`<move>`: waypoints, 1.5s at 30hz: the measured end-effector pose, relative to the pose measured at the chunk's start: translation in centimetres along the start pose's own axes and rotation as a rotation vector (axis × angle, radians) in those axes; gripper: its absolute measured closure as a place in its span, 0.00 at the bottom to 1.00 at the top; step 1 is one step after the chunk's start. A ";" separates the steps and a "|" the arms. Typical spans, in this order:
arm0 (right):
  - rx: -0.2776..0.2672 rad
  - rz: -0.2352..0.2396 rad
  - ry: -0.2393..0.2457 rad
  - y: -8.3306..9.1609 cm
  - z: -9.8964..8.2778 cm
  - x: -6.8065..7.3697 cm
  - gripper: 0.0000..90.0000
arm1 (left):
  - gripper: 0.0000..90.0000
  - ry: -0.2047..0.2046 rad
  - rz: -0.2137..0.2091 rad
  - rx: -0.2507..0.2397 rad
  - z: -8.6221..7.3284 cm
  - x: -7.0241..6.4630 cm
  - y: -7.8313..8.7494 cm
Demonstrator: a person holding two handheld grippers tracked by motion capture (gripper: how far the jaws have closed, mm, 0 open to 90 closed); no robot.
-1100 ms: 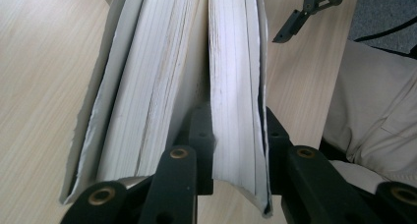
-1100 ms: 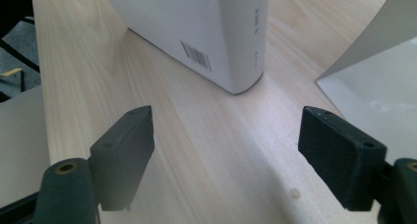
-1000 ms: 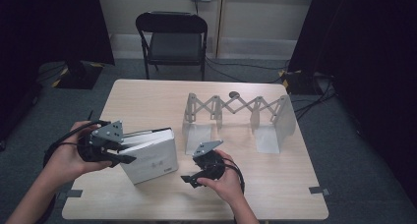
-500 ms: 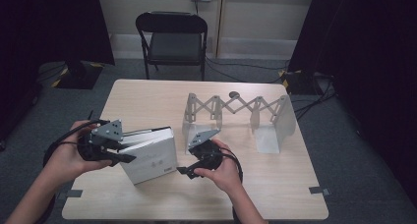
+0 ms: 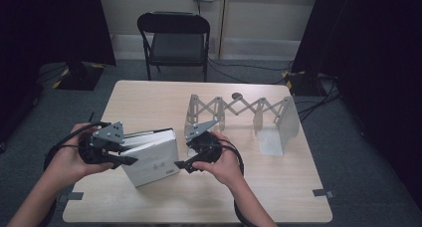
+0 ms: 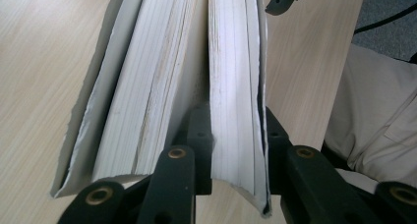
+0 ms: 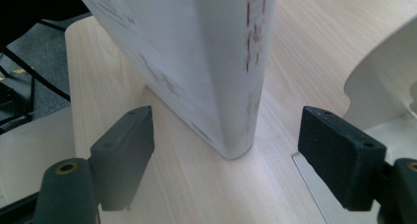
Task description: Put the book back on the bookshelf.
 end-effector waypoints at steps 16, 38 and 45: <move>-0.023 0.018 0.073 0.0 3.9 0.0 0.24 | 0.82 -0.005 -0.004 0.001 0.0 0.1 0.0; -0.027 0.158 0.233 -0.3 5.6 2.2 0.51 | 0.44 -0.030 0.102 -0.021 -0.5 0.8 -0.4; -0.008 0.131 0.217 -0.1 5.5 2.6 0.54 | 0.39 -0.034 0.087 -0.093 -0.6 1.0 -0.4</move>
Point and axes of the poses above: each handheld gripper's, and its own axes: y roughly backward along the jaws, z roughly out of its top, x roughly to its left, the point moved 9 cm from there along -y, roughly forward along the jaws, and after that the axes turned 14 degrees about -z, right-handed, at the moved point
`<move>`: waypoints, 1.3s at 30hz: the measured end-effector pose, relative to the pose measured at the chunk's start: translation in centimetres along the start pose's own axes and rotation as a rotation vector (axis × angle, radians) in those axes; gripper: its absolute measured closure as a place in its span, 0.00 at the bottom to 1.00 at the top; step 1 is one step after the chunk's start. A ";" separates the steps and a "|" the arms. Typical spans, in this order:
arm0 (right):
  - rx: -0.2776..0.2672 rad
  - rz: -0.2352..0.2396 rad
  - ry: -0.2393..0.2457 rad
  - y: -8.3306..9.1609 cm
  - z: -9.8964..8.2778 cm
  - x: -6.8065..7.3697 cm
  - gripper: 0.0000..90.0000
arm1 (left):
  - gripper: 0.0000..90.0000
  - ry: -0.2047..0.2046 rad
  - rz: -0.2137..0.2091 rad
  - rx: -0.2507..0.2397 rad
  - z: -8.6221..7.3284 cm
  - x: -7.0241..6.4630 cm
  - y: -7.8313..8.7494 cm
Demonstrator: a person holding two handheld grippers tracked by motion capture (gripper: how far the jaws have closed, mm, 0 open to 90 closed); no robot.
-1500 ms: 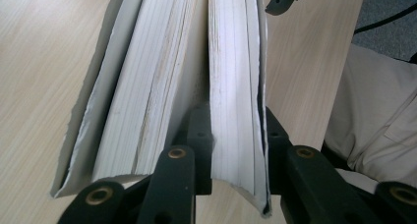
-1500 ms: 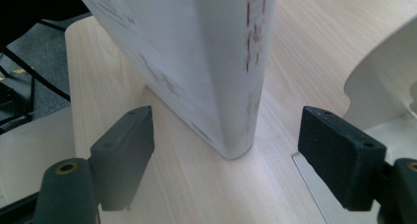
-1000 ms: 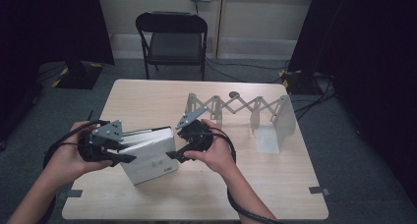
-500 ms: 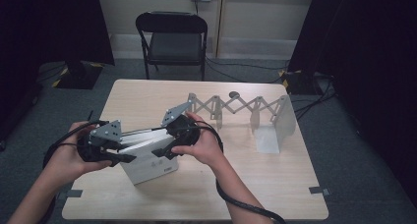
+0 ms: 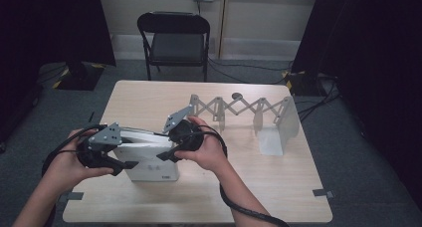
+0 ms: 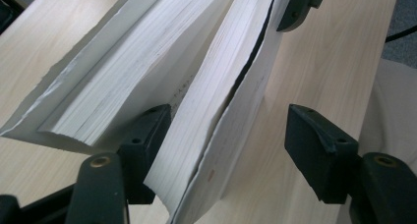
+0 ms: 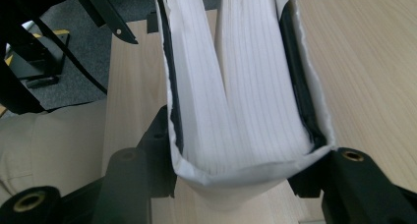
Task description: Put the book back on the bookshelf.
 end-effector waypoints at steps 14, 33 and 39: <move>0.019 -0.023 -0.021 1.0 -0.9 -0.2 0.58 | 0.31 0.035 0.042 -0.063 -0.5 0.3 1.1; 0.076 -0.083 -0.084 2.5 -2.3 -0.9 0.57 | 0.31 0.136 0.055 -0.111 -2.4 2.3 -2.0; 0.102 -0.092 -0.137 2.4 -2.1 -1.2 0.54 | 0.32 0.140 0.047 -0.112 -2.6 2.4 -3.1</move>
Point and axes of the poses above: each handheld gripper's, and its own axes: y roughly backward along the jaws, z roughly out of its top, x roughly to its left, the point moved 9 cm from there along -y, roughly forward along the jaws, and after that the axes turned 14 degrees about -z, right-handed, at the moved point
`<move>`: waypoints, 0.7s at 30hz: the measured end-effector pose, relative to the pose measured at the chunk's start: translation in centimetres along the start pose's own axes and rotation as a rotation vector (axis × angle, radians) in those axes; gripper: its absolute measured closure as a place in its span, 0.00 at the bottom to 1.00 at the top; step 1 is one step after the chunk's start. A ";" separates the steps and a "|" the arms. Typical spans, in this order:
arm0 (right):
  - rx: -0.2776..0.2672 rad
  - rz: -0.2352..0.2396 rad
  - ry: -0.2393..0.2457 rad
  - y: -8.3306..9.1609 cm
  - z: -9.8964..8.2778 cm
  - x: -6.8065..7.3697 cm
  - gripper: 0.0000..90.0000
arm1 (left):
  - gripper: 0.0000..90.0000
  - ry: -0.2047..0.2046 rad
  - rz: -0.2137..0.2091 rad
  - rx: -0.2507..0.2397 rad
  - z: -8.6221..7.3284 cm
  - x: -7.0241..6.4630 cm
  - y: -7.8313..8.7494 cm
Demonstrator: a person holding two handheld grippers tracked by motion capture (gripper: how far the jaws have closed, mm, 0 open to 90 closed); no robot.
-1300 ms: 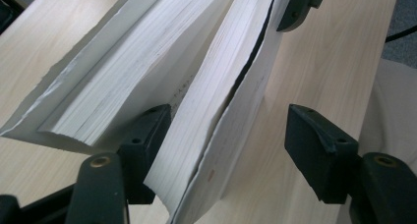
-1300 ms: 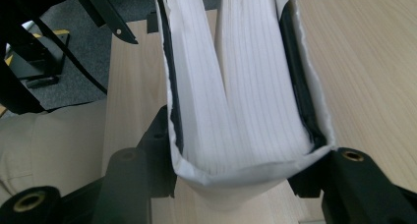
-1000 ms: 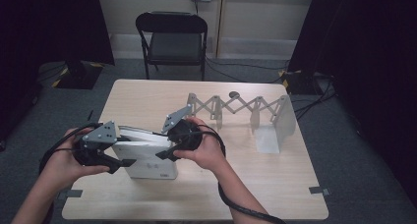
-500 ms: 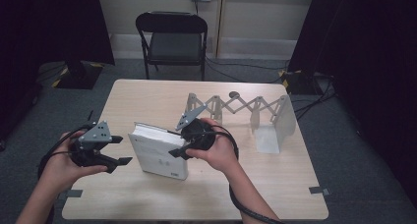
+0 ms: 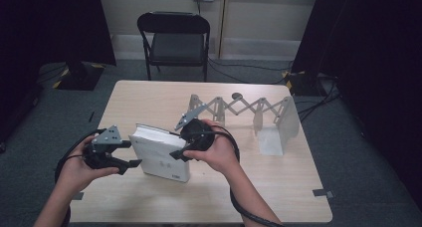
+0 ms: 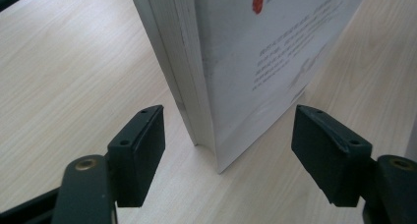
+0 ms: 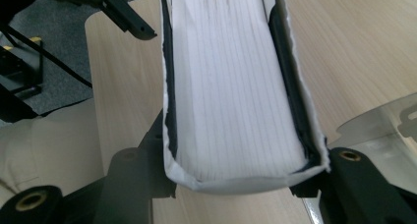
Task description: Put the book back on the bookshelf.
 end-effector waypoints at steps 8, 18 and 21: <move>0.005 -0.007 -0.015 0.0 0.8 0.1 0.51 | 0.32 0.015 -0.013 0.005 -0.7 0.3 -0.9; 0.077 -0.004 0.048 -0.6 2.7 0.8 0.53 | 0.32 0.036 -0.028 0.009 -1.7 0.2 -1.6; 0.087 -0.002 0.051 -0.6 2.8 0.7 0.54 | 0.32 0.039 -0.026 0.013 -1.7 0.2 -1.8</move>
Point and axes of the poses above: each handheld gripper's, and its own axes: y roughly backward along the jaws, z roughly out of its top, x roughly to its left, the point moved 9 cm from there along -y, roughly forward along the jaws, and after that the axes turned 14 degrees about -z, right-handed, at the moved point
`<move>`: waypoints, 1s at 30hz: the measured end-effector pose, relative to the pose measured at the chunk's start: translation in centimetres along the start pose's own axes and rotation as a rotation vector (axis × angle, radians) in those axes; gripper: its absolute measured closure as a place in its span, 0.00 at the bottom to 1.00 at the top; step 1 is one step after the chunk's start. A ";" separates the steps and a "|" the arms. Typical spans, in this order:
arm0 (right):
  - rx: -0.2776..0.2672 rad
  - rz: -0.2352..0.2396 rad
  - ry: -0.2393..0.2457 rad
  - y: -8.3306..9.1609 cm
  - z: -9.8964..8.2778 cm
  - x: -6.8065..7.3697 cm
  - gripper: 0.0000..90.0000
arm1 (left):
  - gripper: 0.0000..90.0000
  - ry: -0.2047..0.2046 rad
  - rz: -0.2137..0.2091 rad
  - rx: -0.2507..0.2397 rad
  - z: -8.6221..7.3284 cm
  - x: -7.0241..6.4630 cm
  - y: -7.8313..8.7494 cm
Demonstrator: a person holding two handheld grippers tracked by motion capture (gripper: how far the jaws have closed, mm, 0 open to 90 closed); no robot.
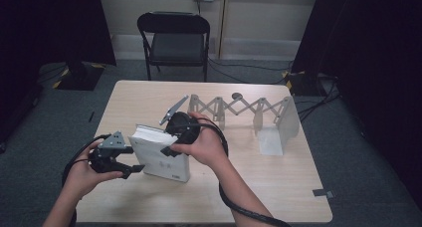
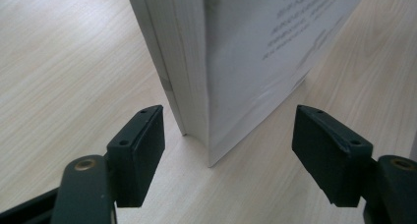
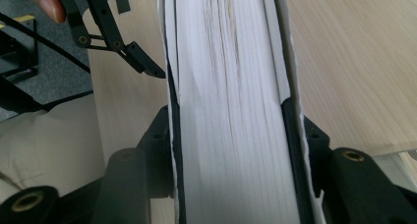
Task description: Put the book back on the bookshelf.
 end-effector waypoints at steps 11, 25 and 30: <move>0.037 -0.030 0.014 0.8 -0.9 -0.3 0.59 | 0.31 0.018 -0.007 0.003 -0.5 0.0 -0.8; 0.075 -0.052 -0.013 1.0 -1.2 -0.5 0.49 | 0.32 0.006 -0.013 0.015 -0.5 -0.3 -1.3; 0.113 -0.035 -0.011 -0.1 -0.5 -0.1 0.52 | 0.32 0.005 -0.020 0.020 -0.8 -0.4 -1.5</move>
Point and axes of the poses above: each handheld gripper's, and its own axes: y roughly backward along the jaws, z roughly out of its top, x roughly to its left, the point moved 9 cm from there along -y, roughly forward along the jaws, and after that the axes turned 14 degrees about -z, right-handed, at the moved point
